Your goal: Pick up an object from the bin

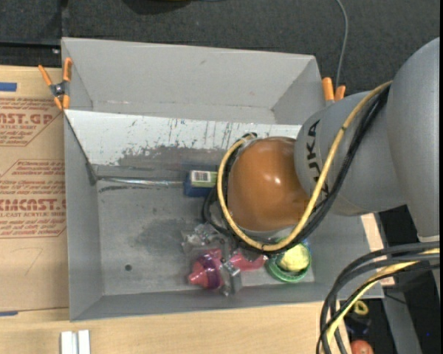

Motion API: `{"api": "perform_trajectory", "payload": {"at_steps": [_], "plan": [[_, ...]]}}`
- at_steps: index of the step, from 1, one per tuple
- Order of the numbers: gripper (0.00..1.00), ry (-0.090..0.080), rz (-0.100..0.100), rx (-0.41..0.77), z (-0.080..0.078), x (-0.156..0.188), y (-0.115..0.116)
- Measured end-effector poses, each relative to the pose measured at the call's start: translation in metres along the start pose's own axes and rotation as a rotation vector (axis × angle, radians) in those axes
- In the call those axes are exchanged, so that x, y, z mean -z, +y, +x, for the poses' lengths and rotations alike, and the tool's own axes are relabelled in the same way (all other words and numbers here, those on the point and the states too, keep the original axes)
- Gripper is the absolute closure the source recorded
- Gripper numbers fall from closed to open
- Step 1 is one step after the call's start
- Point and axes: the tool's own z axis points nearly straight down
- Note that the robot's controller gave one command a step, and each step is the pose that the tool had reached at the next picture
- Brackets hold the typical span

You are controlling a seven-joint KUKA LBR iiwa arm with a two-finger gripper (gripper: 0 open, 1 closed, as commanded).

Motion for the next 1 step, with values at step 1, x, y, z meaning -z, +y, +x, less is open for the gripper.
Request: {"api": "perform_trajectory", "payload": {"at_steps": [1], "plan": [[1.00, -0.003, 0.008, 0.626, 0.0343, -0.0294, -0.0678]]}}
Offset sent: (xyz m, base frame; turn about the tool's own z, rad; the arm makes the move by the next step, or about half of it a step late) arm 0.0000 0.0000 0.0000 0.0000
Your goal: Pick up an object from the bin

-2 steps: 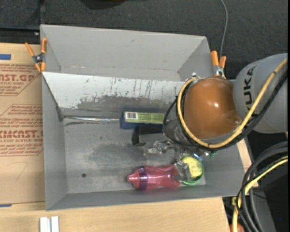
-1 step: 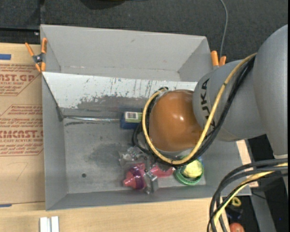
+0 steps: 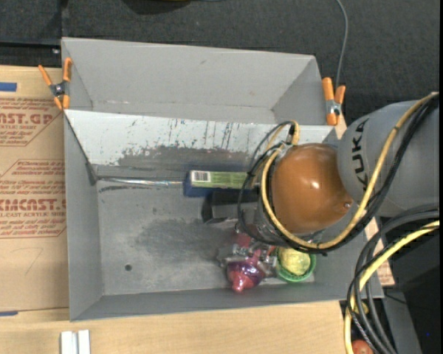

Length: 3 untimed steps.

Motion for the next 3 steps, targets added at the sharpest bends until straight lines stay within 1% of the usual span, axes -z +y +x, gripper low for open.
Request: {"api": "perform_trajectory", "payload": {"at_steps": [1, 2, 3], "plan": [[1.00, 0.000, 0.000, 0.000, -0.0001, 0.0000, 0.0000], [1.00, -0.002, -0.001, 0.006, 0.0044, 0.0076, 0.0010], [1.00, -0.006, 0.003, -0.015, 0.0018, 0.0060, 0.0041]]}}
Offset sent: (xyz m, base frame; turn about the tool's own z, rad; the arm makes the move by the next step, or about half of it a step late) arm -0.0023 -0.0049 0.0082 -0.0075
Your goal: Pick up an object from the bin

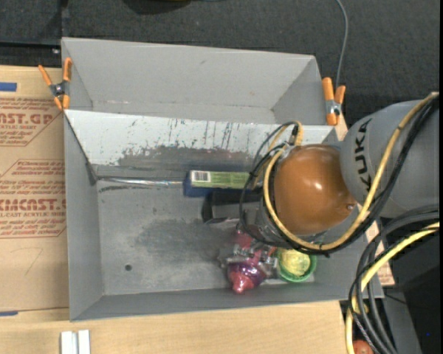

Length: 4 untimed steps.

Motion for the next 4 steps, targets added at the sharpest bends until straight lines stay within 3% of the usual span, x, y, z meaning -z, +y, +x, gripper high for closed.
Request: {"api": "perform_trajectory", "payload": {"at_steps": [2, 3, 4], "plan": [[1.00, 0.002, -0.007, 0.007, -0.002, 0.013, -0.007], [1.00, 0.000, -0.009, -0.008, -0.007, 0.085, -0.005], [1.00, 0.000, -0.009, -0.008, -0.007, 0.085, -0.005]]}}
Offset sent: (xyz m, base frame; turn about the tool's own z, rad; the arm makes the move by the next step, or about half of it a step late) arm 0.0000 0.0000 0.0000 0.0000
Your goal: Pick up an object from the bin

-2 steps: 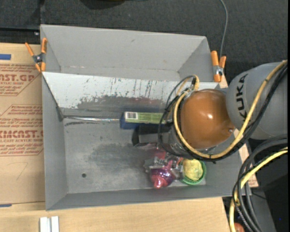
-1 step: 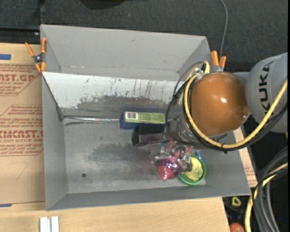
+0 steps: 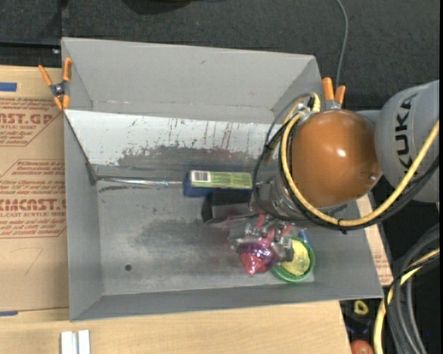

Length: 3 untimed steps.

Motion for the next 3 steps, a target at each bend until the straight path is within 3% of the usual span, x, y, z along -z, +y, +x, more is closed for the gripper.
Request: {"api": "perform_trajectory", "payload": {"at_steps": [1, 2, 3], "plan": [[1.00, -0.004, -0.001, -0.019, -0.008, 0.001, 0.001], [1.00, -0.003, -0.001, -0.033, 0.007, 0.008, -0.005], [1.00, -0.005, -0.008, 0.096, -0.004, -0.096, -0.019]]}}
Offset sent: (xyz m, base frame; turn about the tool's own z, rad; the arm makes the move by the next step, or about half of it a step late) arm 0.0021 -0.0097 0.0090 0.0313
